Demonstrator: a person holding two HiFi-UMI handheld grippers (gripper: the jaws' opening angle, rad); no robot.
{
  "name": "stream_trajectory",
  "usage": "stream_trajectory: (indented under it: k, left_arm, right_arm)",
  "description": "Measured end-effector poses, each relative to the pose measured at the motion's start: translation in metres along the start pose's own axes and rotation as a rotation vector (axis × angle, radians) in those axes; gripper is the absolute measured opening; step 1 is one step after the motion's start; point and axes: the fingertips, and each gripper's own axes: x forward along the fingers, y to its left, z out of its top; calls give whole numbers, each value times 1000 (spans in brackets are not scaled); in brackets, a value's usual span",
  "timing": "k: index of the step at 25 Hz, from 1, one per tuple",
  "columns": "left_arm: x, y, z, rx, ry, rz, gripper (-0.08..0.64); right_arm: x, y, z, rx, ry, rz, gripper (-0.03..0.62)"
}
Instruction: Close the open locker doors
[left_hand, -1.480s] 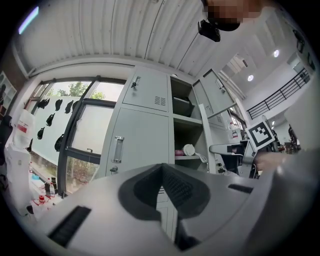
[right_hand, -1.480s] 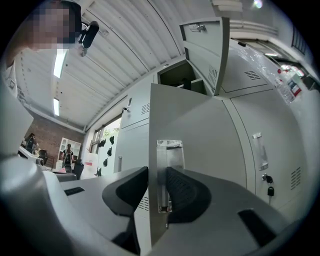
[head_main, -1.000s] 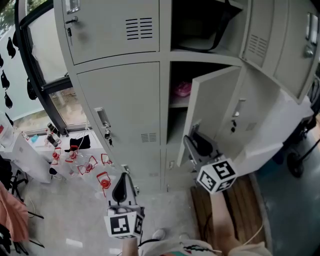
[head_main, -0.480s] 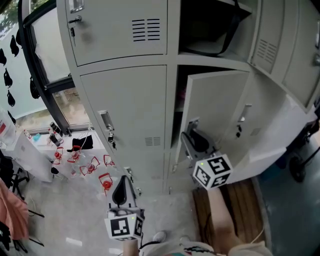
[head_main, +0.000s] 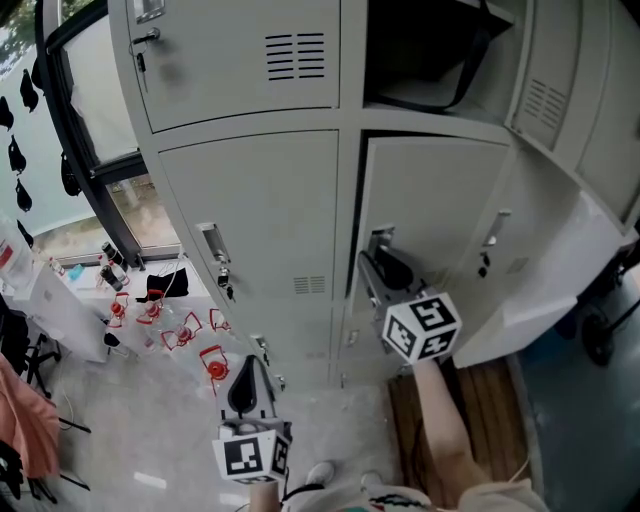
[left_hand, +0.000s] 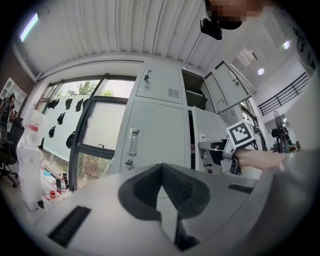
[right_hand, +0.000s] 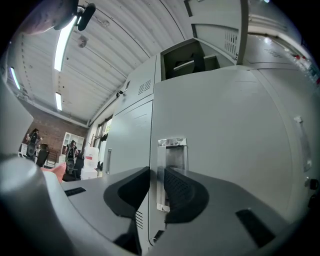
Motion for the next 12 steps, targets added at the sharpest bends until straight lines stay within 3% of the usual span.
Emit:
stream_trajectory:
  k: [12]
  left_arm:
    - [0, 0, -4, 3, 18, 6, 5]
  right_arm:
    - [26, -12, -3, 8, 18, -7, 72]
